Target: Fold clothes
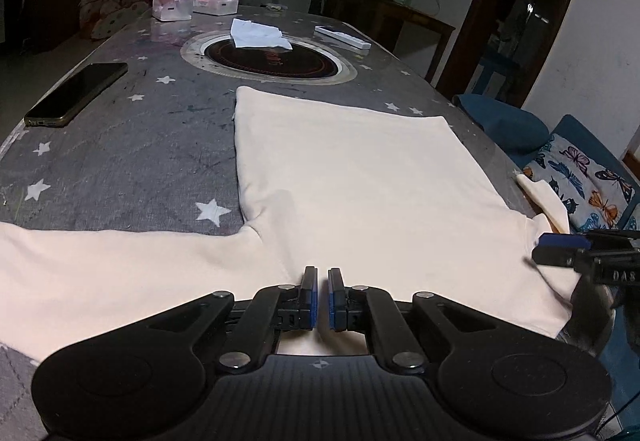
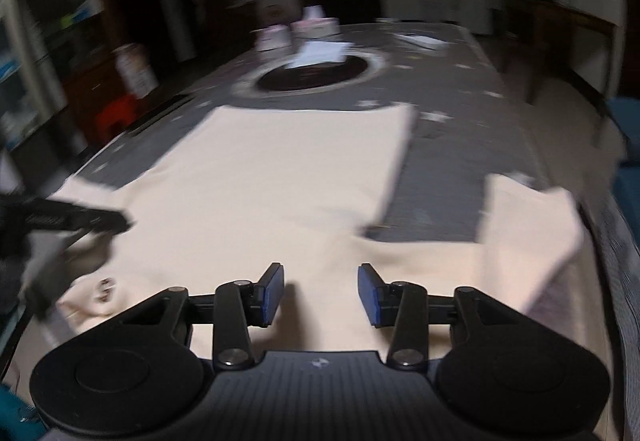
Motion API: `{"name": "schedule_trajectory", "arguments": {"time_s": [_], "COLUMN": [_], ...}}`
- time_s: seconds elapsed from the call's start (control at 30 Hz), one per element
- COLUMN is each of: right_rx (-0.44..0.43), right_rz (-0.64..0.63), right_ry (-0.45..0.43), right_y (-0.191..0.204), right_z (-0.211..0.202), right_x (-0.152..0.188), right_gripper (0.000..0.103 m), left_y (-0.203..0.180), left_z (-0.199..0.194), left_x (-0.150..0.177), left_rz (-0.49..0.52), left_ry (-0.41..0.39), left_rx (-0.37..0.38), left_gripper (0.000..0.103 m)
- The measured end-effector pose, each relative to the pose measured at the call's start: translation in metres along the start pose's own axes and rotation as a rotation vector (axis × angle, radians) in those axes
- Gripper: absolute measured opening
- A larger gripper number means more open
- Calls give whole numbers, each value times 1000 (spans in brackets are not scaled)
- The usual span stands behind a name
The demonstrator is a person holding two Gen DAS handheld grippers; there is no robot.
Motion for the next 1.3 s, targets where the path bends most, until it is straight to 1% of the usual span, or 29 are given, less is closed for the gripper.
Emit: {"name": "schedule_trajectory", "arguments": {"time_s": [0.1, 0.23, 0.4, 0.47, 0.57, 0.67, 0.73, 0.83, 0.9, 0.93, 0.97, 1.0, 1.03, 1.07, 1.1, 1.3], "right_rx": [94, 263, 477, 536, 542, 514, 490, 518, 542, 552, 563, 575, 591, 606, 618, 690], "right_rz": [65, 121, 69, 59, 70, 36, -18, -106, -134, -143, -153, -158, -151, -130, -102, 63], "right_ry": [-15, -60, -85, -89, -105, -130, -120, -94, -94, -98, -102, -105, -109, -111, -111, -110], "right_y": [-26, -49, -57, -59, -62, -52, -44, -39, -39, -40, -40, -41, -43, -47, -52, -81], "right_z": [-2, -15, -20, -19, -18, -15, -6, 12, 18, 20, 22, 22, 21, 18, 14, -14], "right_x": [2, 10, 15, 15, 12, 5, 2, 0, -2, -4, -6, -7, -8, -7, -4, 16], "right_gripper": [42, 41, 42, 42, 42, 43, 43, 42, 41, 39, 34, 24, 20, 20, 17, 16], "left_y": [0, 0, 0, 1, 1, 0, 0, 3, 6, 7, 9, 11, 13, 14, 16, 15], "left_z": [0, 1, 1, 1, 2, 3, 4, 4, 4, 4, 4, 3, 3, 3, 3, 3], "left_x": [1, 2, 2, 2, 2, 1, 1, 1, 1, 0, 0, 0, -1, -1, -1, -2], "left_rz": [1, -8, -6, -8, -12, -6, -3, 0, 1, 2, -2, -10, -15, -19, -23, -16], "left_ry": [-2, -4, -4, -4, -3, -5, -9, -16, -21, -24, -25, -25, -26, -28, -29, -24], "left_rx": [0, 4, 5, 4, 2, -8, -18, -39, -57, -66, -70, -71, -74, -77, -79, -83], "left_gripper": [6, 6, 6, 6, 6, 6, 6, 6, 7, 6, 5, 5, 5, 5, 5, 5]}}
Point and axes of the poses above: each gripper's, at about its wrist camera, not at the fingertips, and z roughly the way its jaws point, y to its left, x to its underside, the point moved 4 cm from there along z, roughly the way its jaws point, and after that the axes turned 2 degrees about z, right-handed, at the moved point
